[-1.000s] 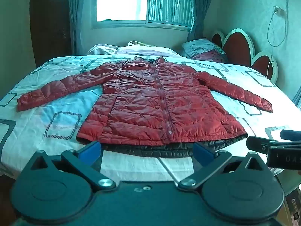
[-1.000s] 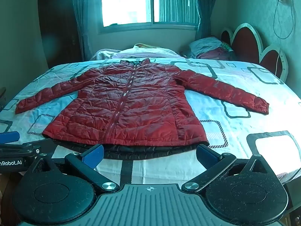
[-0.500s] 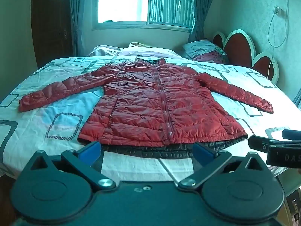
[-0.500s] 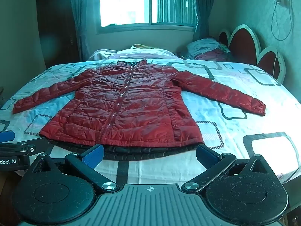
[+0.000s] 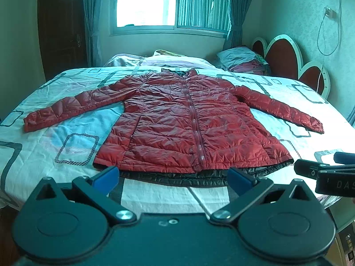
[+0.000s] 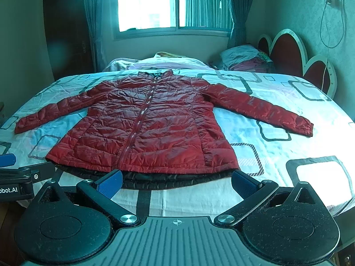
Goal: Fold large clothes
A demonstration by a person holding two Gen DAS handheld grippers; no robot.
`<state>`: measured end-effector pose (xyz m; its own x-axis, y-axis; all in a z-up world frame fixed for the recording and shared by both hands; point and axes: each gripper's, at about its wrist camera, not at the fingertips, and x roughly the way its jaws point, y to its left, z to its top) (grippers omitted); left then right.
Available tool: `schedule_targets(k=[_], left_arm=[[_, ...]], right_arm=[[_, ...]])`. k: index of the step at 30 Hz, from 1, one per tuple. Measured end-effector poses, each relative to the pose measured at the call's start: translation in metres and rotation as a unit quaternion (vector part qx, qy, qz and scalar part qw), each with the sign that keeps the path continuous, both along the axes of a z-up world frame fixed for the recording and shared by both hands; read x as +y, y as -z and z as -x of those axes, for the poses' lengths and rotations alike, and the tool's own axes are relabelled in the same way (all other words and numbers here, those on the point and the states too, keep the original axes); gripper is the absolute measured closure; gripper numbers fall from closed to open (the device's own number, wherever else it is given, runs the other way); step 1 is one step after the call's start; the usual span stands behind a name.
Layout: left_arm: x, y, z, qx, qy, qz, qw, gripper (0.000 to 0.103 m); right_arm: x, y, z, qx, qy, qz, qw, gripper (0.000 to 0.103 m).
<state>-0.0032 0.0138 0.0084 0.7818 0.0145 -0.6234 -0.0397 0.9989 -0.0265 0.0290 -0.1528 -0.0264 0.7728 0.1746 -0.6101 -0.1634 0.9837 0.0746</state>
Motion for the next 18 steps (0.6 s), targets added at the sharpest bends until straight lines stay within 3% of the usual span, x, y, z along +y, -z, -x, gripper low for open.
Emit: schedule_targets(k=[18], left_arm=[[0.0036,-0.004,-0.0016,0.001,-0.005,-0.002,1.0,0.0]], right_arm=[[0.0039,-0.001,-0.0003,-0.002,-0.001,0.001,1.0,0.0]])
